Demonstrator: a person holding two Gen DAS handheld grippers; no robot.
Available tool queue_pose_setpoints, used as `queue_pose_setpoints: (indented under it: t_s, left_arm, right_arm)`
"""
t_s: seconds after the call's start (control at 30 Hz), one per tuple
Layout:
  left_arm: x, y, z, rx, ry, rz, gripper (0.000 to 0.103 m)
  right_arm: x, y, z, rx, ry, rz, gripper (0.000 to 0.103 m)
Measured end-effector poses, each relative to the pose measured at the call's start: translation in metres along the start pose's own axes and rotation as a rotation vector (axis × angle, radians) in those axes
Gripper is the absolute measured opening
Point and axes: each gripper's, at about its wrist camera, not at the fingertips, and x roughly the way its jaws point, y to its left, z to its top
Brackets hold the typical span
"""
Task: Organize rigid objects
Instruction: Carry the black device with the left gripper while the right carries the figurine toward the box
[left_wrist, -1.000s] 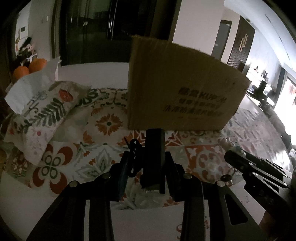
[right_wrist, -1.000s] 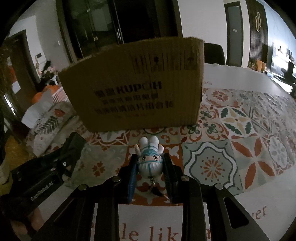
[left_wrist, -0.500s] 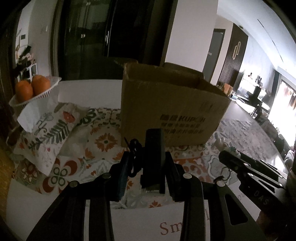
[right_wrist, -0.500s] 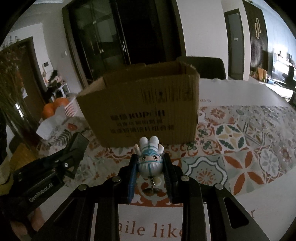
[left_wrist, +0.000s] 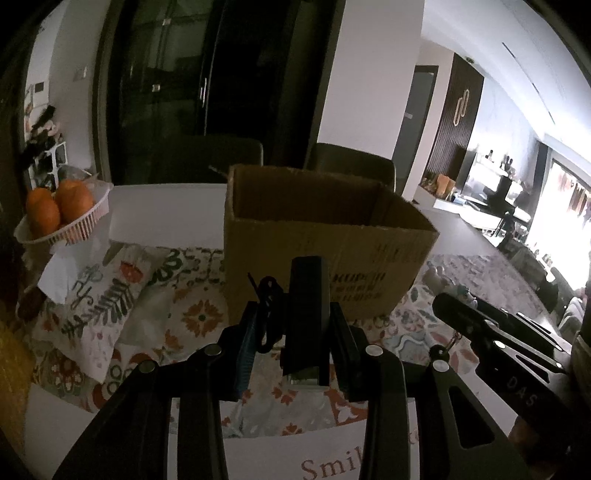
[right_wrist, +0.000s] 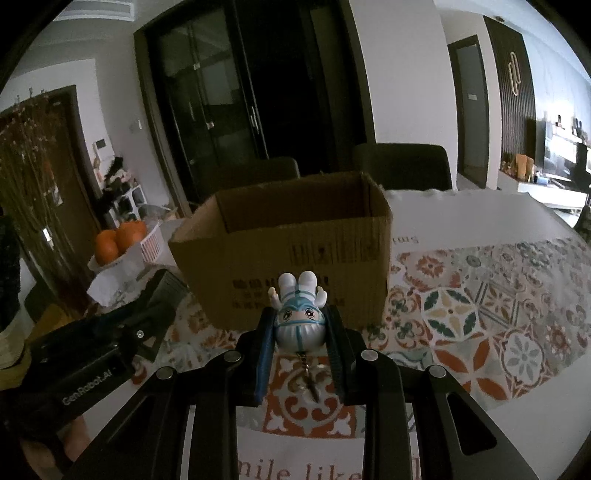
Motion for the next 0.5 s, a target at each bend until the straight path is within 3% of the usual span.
queue_pose_setpoints:
  t_s: [0.5]
  left_arm:
    - [-0.001, -0.008, 0.049, 0.025, -0.031, -0.018, 0.036]
  right_arm:
    - [0.0, 0.0, 0.05, -0.032, -0.066, 0.028, 0.028]
